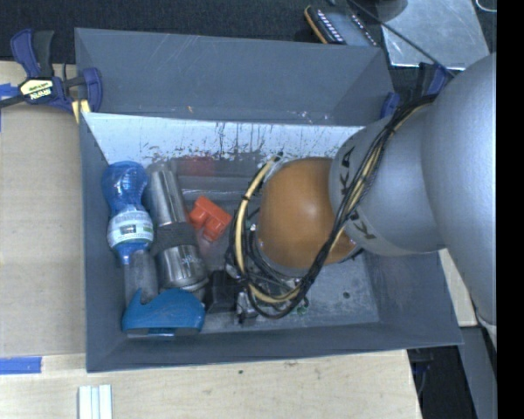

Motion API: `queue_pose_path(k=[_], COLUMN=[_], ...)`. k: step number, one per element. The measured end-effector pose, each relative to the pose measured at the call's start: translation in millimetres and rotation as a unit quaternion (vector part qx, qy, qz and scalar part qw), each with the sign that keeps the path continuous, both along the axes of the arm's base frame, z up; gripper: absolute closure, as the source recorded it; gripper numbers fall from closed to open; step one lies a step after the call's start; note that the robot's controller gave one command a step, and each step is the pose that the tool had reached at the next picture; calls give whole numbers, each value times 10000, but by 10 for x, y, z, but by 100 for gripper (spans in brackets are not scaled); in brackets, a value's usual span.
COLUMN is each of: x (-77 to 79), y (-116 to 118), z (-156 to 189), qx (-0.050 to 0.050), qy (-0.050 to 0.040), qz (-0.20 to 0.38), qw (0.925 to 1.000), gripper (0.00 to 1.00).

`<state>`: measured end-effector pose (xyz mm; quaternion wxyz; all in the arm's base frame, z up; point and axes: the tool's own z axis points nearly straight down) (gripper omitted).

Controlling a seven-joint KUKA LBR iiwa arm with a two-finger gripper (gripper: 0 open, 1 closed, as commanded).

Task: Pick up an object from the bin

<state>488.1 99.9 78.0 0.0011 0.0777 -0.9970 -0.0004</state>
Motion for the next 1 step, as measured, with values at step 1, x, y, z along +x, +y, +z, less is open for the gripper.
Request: queue_pose_path(k=[1], x=[-7], y=[-2], z=[33], qx=[-2], qy=[9], qz=[2], qw=[10000], gripper=[100])
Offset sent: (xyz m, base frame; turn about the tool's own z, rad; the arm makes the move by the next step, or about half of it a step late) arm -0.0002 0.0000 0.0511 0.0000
